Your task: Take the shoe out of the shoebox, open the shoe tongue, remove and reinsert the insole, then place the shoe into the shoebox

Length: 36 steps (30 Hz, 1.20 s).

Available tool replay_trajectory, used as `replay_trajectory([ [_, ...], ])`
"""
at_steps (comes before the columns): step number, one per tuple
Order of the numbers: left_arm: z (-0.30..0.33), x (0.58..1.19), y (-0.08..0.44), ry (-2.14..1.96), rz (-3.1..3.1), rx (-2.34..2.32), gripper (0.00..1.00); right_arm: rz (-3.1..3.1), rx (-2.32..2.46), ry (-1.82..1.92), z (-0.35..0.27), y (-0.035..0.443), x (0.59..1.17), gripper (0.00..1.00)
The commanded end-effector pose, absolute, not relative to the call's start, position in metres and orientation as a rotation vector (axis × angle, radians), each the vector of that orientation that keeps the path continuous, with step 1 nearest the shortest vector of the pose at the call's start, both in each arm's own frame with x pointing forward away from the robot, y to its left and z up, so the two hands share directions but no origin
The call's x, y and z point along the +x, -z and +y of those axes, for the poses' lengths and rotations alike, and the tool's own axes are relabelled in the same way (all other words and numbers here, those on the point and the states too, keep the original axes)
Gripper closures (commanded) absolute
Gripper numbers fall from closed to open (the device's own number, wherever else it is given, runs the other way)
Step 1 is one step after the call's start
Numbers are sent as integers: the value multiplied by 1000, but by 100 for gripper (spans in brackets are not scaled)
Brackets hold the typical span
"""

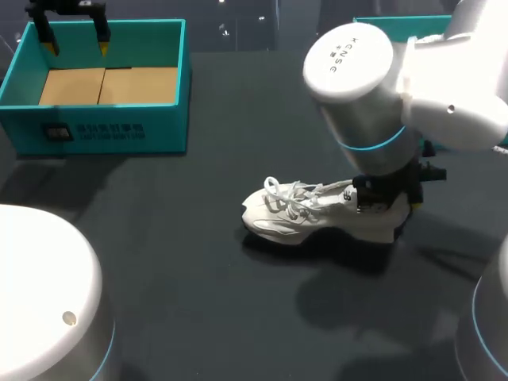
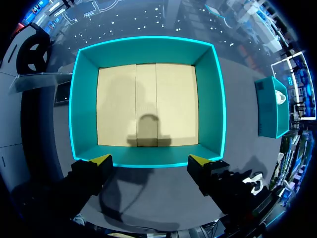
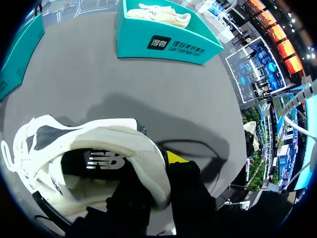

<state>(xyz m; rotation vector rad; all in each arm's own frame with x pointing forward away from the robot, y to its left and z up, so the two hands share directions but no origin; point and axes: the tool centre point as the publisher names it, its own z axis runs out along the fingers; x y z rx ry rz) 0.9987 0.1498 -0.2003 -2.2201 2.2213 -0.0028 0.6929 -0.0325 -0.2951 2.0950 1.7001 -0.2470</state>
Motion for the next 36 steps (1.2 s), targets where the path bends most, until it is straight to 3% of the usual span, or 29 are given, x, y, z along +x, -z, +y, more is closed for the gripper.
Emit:
replay_trajectory([
  [1, 150, 999, 200, 2, 2221, -2220, 0, 1686, 2088, 271, -13, 314, 694, 100],
  [35, 150, 999, 200, 2, 2221, -2220, 0, 1828, 2083, 283, 29, 369, 678, 100],
  [36, 150, 999, 200, 2, 2221, -2220, 0, 1832, 2085, 284, 29, 370, 678, 93],
])
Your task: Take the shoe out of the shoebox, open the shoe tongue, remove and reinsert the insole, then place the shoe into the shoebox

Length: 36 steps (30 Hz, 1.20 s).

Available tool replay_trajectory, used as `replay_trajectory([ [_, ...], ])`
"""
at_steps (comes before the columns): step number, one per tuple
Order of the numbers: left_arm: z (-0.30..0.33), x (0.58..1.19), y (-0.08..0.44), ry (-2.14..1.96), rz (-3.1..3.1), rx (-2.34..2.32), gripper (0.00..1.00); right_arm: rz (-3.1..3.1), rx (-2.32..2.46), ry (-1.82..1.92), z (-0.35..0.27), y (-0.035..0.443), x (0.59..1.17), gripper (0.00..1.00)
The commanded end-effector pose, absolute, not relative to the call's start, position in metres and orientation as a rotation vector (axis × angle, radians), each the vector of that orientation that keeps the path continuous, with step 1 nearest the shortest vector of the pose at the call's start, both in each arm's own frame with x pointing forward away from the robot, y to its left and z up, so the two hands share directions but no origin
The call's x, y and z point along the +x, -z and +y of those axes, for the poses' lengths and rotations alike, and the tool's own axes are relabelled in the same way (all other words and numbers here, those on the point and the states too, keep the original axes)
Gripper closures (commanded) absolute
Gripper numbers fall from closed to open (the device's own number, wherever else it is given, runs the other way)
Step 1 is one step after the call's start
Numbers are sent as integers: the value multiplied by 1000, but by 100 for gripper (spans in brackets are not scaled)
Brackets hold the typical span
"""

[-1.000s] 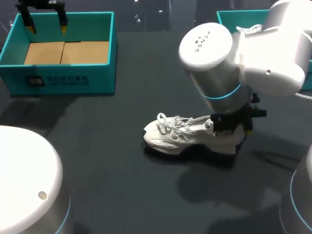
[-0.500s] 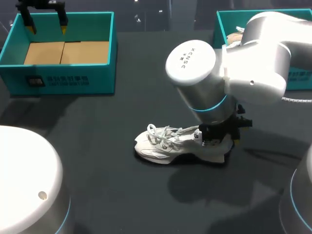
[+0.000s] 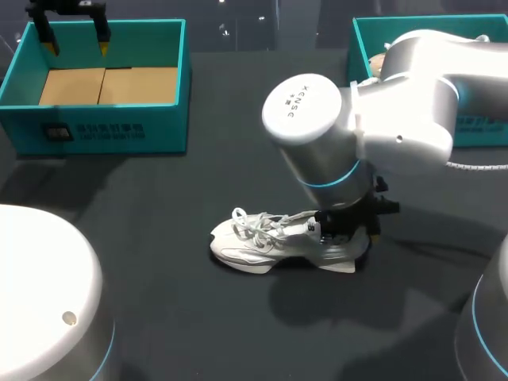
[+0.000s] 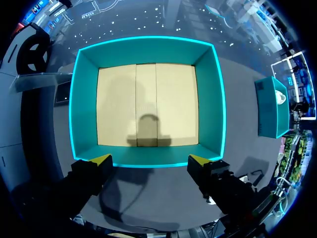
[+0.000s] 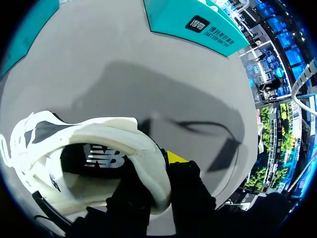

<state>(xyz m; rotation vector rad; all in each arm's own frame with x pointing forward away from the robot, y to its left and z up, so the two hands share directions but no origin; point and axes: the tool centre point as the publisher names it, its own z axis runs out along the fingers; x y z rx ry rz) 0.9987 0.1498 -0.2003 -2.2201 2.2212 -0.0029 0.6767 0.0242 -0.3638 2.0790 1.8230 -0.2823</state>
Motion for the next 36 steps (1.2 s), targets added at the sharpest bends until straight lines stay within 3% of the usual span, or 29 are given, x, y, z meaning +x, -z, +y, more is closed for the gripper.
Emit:
replay_trajectory([
  [1, 150, 999, 200, 2, 2221, -2220, 0, 1836, 2088, 287, 29, 370, 679, 77],
  [2, 150, 999, 200, 2, 2221, -2220, 0, 1837, 2089, 290, 30, 370, 680, 67],
  [9, 150, 999, 200, 2, 2221, -2220, 0, 1847, 2102, 293, 28, 362, 685, 50],
  [10, 150, 999, 200, 2, 2221, -2220, 0, 1855, 2112, 290, 27, 358, 686, 24],
  [12, 150, 999, 200, 2, 2221, -2220, 0, 1864, 2125, 285, 24, 353, 687, 0],
  [21, 150, 999, 200, 2, 2221, -2220, 0, 1934, 2225, 195, 7, 303, 694, 0],
  [36, 150, 999, 200, 2, 2221, -2220, 0, 2571, 2169, -299, -35, 219, 697, 0],
])
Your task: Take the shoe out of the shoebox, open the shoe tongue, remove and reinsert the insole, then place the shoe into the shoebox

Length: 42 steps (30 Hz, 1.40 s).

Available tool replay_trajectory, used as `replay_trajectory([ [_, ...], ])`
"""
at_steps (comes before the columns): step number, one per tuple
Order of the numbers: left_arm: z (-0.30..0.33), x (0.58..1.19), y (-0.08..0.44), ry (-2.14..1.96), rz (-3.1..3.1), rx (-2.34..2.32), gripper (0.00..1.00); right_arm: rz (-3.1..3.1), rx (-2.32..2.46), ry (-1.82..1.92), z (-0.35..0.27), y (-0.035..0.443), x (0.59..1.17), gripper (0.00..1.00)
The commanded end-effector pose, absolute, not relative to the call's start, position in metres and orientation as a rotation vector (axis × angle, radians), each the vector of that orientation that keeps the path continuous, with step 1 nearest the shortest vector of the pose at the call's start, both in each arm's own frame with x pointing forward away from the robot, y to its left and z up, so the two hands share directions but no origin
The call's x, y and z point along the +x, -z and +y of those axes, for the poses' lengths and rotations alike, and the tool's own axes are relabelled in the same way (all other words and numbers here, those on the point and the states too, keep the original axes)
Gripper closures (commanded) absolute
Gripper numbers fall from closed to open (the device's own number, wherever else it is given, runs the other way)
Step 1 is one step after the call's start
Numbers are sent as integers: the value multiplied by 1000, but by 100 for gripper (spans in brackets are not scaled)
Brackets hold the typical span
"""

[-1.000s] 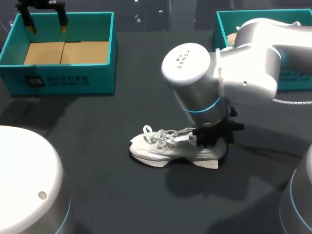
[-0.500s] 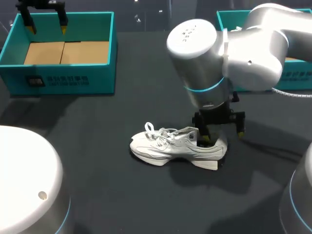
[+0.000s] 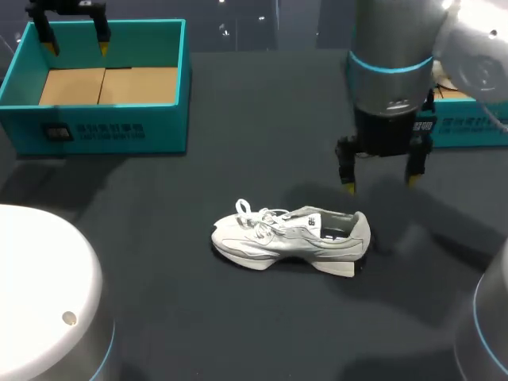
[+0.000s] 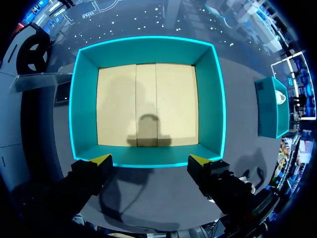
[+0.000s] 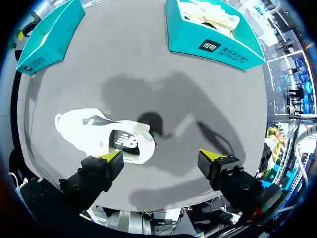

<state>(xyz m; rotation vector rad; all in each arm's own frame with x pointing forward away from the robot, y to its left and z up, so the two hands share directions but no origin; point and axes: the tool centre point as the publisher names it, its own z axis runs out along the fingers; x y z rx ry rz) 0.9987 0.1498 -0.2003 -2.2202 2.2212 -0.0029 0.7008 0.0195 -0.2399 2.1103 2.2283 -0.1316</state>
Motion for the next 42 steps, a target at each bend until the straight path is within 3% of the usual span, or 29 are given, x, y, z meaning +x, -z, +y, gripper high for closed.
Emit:
replay_trajectory([
  [1, 150, 999, 200, 2, 2221, -2220, 0, 2639, 2132, -326, -37, 216, 697, 0],
  [10, 150, 999, 200, 2, 2221, -2220, 0, 2951, 1925, -548, -61, 207, 693, 0],
  [15, 150, 999, 200, 2, 2221, -2220, 0, 3204, 1533, -1084, -85, 206, 691, 0],
  [28, 150, 999, 200, 2, 2221, -2220, 0, 3204, 1533, -1084, -85, 206, 691, 0],
  [33, 150, 999, 200, 2, 2221, -2220, 0, 3076, 1331, -1435, -92, 208, 696, 0],
  [42, 150, 999, 200, 2, 2221, -2220, 0, 2965, 1232, -1438, -97, 217, 695, 0],
])
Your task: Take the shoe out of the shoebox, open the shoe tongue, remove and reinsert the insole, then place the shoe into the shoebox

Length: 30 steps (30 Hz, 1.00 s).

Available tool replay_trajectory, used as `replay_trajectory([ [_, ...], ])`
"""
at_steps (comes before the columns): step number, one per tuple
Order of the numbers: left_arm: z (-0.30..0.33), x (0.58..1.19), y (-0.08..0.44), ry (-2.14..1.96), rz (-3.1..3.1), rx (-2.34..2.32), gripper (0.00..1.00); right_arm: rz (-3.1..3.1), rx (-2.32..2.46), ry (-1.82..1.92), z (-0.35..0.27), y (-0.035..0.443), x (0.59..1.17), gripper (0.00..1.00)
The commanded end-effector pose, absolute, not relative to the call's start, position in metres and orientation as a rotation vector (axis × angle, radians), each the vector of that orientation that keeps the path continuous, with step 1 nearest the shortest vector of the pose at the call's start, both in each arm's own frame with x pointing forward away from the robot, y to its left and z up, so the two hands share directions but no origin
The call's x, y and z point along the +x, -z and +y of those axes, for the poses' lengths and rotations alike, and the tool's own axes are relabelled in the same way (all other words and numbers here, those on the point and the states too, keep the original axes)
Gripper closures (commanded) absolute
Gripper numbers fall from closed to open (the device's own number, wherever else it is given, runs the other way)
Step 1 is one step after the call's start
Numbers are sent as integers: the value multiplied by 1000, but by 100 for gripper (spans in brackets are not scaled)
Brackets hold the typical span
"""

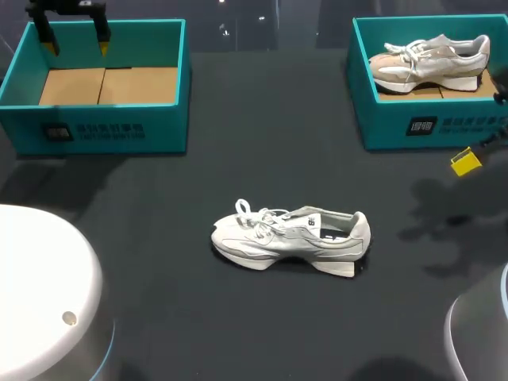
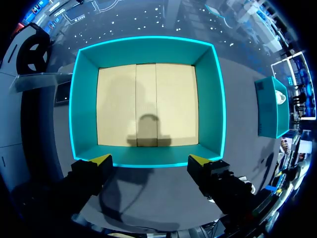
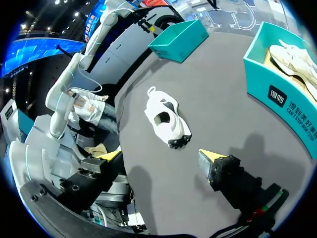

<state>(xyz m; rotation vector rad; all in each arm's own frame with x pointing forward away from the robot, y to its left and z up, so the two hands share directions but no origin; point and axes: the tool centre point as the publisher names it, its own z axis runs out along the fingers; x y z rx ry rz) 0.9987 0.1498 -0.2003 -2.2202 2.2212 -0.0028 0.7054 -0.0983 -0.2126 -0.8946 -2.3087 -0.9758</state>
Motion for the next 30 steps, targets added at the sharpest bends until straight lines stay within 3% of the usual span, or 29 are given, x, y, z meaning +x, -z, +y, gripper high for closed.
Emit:
replay_trajectory([
  [1, 150, 999, 200, 2, 2221, -2220, 0, -2346, -961, 1151, -97, 219, 695, 0],
  [8, 150, 999, 200, 2, 2221, -2220, 0, -2550, -884, 1221, -106, 242, 688, 0],
  [20, 150, 999, 200, 2, 2221, -2220, 0, -2550, -884, 1221, -106, 242, 688, 0],
  [30, 150, 999, 200, 2, 2221, -2220, 0, -2680, -744, 1350, -100, 287, 688, 0],
])
